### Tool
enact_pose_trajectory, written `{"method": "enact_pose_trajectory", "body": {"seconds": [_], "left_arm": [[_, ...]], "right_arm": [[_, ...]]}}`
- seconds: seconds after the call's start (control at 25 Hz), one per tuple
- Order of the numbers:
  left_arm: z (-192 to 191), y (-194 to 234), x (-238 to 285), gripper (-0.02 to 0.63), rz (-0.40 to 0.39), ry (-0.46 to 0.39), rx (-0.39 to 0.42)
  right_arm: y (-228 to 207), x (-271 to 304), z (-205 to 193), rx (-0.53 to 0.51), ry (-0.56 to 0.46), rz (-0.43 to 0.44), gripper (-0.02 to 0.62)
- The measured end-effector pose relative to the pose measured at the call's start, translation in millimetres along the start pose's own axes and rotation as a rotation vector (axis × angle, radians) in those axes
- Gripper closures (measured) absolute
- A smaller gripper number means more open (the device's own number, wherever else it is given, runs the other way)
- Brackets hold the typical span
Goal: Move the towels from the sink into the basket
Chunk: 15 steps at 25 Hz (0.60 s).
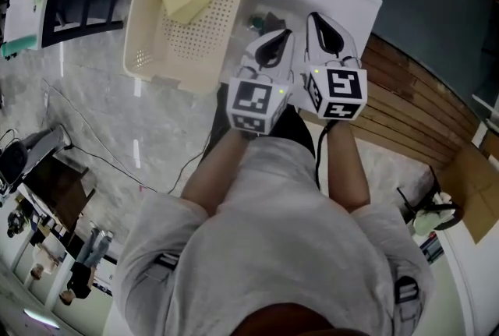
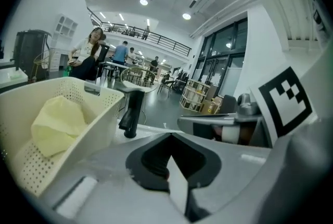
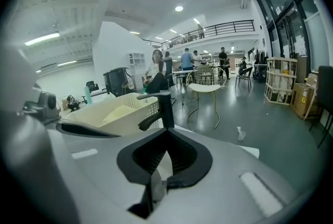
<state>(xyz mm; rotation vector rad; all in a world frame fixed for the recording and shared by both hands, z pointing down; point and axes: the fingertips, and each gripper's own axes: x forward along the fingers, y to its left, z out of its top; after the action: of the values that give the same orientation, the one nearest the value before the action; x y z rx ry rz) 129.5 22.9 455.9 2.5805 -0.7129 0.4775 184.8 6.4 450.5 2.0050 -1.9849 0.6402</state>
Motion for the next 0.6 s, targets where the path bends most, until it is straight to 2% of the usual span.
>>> {"method": "enact_pose_trajectory", "body": {"seconds": [0.6], "left_arm": [[-115, 34, 19, 0.586, 0.169, 0.328, -0.007]], "right_arm": [[-4, 23, -82, 0.080, 0.118, 0.058, 0.589]]}}
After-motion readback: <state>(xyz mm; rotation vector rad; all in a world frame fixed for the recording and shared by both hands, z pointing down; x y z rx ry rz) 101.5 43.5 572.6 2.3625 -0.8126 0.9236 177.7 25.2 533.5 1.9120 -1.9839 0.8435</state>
